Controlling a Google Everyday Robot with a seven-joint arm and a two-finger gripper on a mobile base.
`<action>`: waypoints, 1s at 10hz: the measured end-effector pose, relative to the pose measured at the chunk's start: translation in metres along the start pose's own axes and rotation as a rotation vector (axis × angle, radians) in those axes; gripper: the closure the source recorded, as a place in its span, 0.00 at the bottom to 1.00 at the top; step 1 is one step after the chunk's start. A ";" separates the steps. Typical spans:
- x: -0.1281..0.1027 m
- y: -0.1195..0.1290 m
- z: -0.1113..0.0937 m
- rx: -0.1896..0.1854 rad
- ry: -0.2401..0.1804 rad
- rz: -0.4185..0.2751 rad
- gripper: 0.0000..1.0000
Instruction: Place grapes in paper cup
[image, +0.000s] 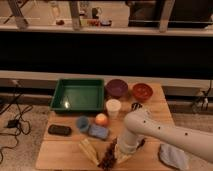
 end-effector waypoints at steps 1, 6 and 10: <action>-0.003 -0.002 -0.004 0.015 0.002 -0.005 1.00; -0.019 -0.015 -0.018 0.053 0.010 -0.040 1.00; -0.054 -0.036 -0.048 0.105 0.009 -0.116 1.00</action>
